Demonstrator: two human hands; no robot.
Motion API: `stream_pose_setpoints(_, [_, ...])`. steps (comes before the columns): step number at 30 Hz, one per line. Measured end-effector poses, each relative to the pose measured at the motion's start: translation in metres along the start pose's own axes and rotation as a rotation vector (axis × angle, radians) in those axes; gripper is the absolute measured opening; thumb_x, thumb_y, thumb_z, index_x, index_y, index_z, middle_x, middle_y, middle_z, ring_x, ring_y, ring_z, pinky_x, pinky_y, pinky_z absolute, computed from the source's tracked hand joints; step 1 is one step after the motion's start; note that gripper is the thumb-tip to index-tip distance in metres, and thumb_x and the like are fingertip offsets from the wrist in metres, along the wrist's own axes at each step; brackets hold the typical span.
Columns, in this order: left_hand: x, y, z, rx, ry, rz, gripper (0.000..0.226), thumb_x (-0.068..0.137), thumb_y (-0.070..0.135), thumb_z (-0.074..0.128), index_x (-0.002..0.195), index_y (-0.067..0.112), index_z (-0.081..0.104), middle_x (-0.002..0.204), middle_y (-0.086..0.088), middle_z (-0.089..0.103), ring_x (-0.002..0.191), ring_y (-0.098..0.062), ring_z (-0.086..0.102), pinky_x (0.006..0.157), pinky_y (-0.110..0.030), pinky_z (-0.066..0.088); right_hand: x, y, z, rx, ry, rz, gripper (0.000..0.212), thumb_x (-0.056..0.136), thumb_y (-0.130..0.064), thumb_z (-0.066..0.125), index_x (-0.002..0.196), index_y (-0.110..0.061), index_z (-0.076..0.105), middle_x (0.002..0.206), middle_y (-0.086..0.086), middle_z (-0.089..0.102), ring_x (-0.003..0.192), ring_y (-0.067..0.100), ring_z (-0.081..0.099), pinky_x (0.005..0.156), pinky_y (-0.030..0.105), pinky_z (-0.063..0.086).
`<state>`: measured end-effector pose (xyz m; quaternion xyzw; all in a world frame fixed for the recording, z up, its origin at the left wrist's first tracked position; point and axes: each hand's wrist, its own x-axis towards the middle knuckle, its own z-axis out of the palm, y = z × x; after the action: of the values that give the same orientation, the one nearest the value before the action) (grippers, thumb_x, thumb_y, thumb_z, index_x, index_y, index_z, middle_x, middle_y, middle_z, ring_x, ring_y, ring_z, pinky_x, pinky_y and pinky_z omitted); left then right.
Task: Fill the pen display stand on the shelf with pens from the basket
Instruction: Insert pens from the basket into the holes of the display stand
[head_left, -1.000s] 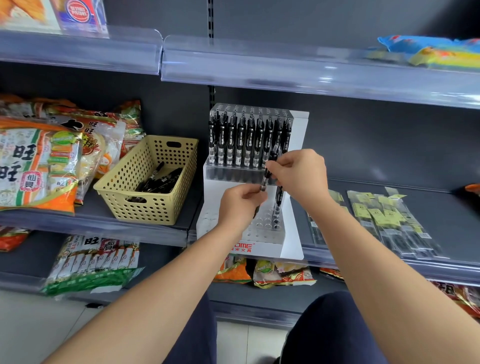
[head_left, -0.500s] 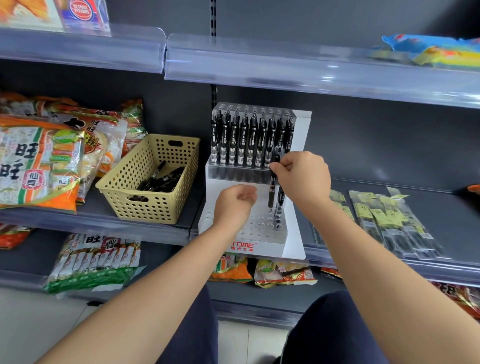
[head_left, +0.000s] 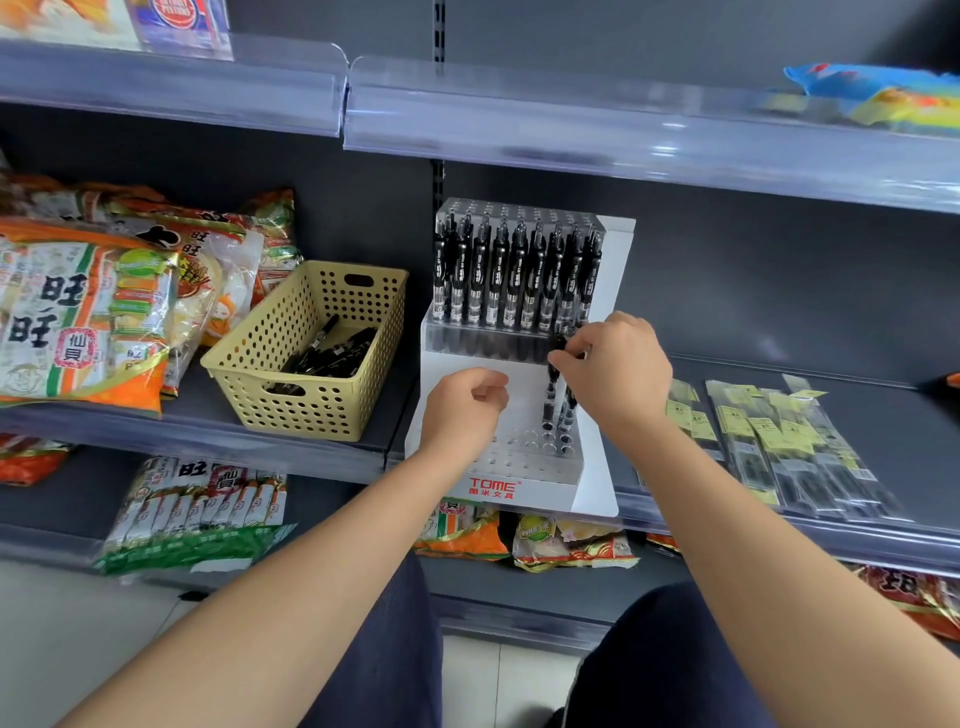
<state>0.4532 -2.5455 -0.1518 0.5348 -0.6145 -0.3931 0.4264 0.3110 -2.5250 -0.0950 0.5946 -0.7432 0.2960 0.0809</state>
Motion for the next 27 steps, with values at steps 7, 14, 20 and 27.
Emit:
stream_pose_setpoints(7, [0.000, -0.004, -0.005, 0.025, 0.006, -0.007, 0.023, 0.093, 0.012, 0.057, 0.112, 0.018, 0.068, 0.105, 0.004, 0.067, 0.096, -0.011, 0.061, 0.075, -0.019, 0.045, 0.001, 0.003, 0.009, -0.105, 0.020, -0.062, 0.019, 0.080, -0.035, 0.069, 0.078, -0.018, 0.076, 0.108, 0.003, 0.057, 0.111, 0.029, 0.040, 0.086, 0.034, 0.037])
stream_pose_setpoints(14, [0.000, -0.004, -0.010, 0.056, 0.016, 0.004, 0.024, 0.093, 0.013, 0.058, 0.115, 0.017, 0.068, 0.107, 0.003, 0.067, 0.097, -0.011, 0.060, 0.082, -0.022, 0.047, 0.000, 0.002, 0.011, -0.064, 0.029, -0.015, 0.019, 0.081, -0.029, 0.066, 0.075, -0.014, 0.077, 0.118, 0.003, 0.056, 0.123, 0.029, 0.035, 0.092, 0.035, 0.032])
stream_pose_setpoints(20, [0.001, -0.004, -0.012, 0.054, 0.024, 0.002, 0.024, 0.092, 0.013, 0.058, 0.113, 0.017, 0.069, 0.107, 0.003, 0.067, 0.096, -0.011, 0.060, 0.079, -0.021, 0.045, 0.003, 0.001, 0.006, -0.170, -0.034, -0.060, 0.021, 0.081, -0.031, 0.066, 0.074, -0.014, 0.075, 0.122, 0.003, 0.056, 0.130, 0.028, 0.031, 0.099, 0.039, 0.031])
stream_pose_setpoints(27, [0.000, -0.001, -0.013, 0.058, 0.020, 0.005, 0.023, 0.092, 0.013, 0.058, 0.112, 0.017, 0.069, 0.106, 0.003, 0.068, 0.096, -0.011, 0.061, 0.071, -0.015, 0.044, 0.007, -0.002, 0.001, -0.224, -0.083, -0.068, 0.019, 0.081, -0.029, 0.064, 0.079, -0.014, 0.076, 0.130, 0.005, 0.054, 0.138, 0.028, 0.025, 0.105, 0.040, 0.026])
